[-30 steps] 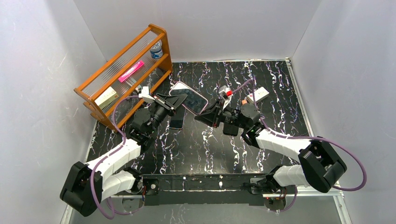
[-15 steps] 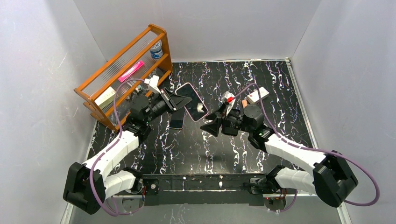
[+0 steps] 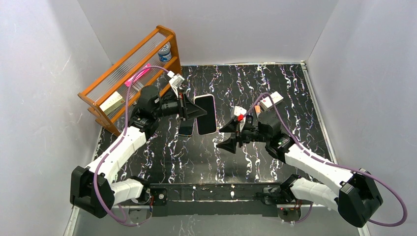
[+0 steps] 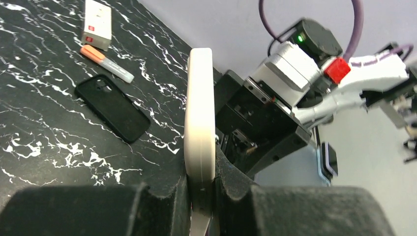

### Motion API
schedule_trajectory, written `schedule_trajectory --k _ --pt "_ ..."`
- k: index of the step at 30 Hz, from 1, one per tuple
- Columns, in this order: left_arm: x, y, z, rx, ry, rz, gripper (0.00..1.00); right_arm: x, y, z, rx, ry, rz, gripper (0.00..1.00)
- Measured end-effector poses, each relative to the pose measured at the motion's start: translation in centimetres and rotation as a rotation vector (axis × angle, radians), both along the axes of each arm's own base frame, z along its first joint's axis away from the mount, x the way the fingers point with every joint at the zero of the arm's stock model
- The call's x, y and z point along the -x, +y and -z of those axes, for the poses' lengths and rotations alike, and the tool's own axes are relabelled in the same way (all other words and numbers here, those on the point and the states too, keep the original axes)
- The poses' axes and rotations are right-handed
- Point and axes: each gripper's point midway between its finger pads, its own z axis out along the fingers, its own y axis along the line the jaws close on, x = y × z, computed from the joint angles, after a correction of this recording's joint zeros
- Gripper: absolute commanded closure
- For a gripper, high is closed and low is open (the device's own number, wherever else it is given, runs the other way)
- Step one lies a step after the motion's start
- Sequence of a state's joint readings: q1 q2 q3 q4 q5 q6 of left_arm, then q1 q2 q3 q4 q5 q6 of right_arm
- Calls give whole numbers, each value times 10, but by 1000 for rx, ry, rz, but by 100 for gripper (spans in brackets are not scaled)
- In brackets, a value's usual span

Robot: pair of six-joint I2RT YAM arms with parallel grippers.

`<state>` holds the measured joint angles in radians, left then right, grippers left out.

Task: Take the phone out of the phone case
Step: Remove the phone case from the phone.

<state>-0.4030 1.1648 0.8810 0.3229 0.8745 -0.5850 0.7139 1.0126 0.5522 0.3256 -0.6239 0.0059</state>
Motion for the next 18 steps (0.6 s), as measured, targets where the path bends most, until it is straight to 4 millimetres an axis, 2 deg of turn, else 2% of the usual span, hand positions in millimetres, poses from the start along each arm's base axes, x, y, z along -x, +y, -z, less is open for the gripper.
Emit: schedule_trajectory --k 9,18 --pt "25 -2 -6 -4 -92 172 100 8 13 -4 24 -38 -156 32" --pt "32 -2 -7 -3 -114 215 100 19 20 -8 5 -25 -265 38"
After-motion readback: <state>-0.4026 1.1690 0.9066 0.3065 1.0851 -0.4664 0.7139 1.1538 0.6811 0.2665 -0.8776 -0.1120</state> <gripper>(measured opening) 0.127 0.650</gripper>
